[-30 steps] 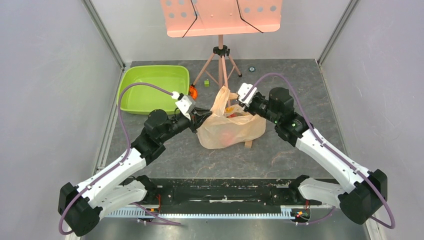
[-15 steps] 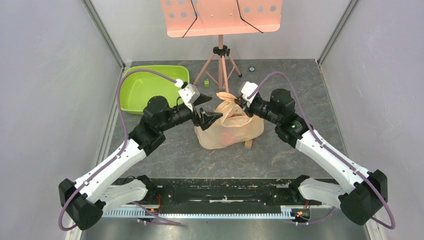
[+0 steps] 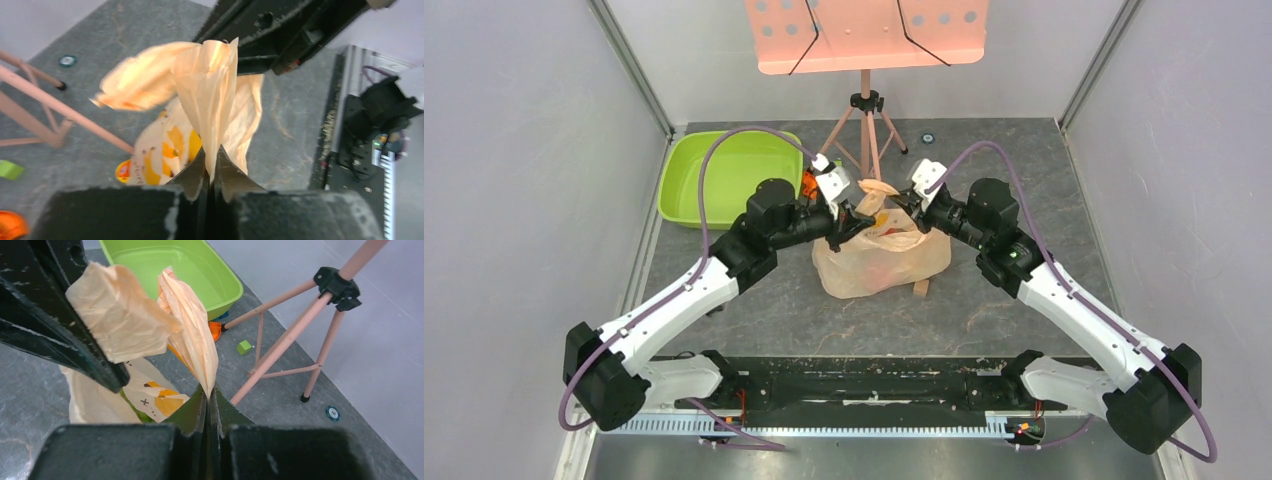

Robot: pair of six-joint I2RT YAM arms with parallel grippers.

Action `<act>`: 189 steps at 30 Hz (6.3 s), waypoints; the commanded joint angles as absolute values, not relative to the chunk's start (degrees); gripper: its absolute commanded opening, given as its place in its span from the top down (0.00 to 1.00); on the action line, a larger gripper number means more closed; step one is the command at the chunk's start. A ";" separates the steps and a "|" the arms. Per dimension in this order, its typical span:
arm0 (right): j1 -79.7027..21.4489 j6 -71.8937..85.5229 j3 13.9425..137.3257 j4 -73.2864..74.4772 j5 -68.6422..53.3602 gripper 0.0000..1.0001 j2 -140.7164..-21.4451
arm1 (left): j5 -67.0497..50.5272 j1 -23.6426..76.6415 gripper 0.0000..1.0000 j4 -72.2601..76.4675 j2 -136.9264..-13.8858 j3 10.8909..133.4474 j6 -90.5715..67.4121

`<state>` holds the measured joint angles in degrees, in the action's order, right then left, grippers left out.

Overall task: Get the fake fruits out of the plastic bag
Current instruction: Untie the plastic bag at the center of the board, then adjust the plastic bag at the center of the board.

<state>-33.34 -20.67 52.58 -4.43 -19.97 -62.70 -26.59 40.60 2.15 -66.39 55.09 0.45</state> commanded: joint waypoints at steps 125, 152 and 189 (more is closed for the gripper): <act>-53.16 30.23 32.96 -6.28 13.19 1.00 -51.55 | 18.10 62.55 0.98 -35.35 -80.60 77.71 -27.98; -49.40 25.05 31.80 -4.56 19.42 1.00 -61.71 | 26.91 57.58 0.98 -18.87 -83.40 56.81 -29.52; -58.35 15.90 35.73 -12.06 9.63 0.90 -67.76 | 14.92 53.09 0.98 -2.12 -68.23 37.38 -26.60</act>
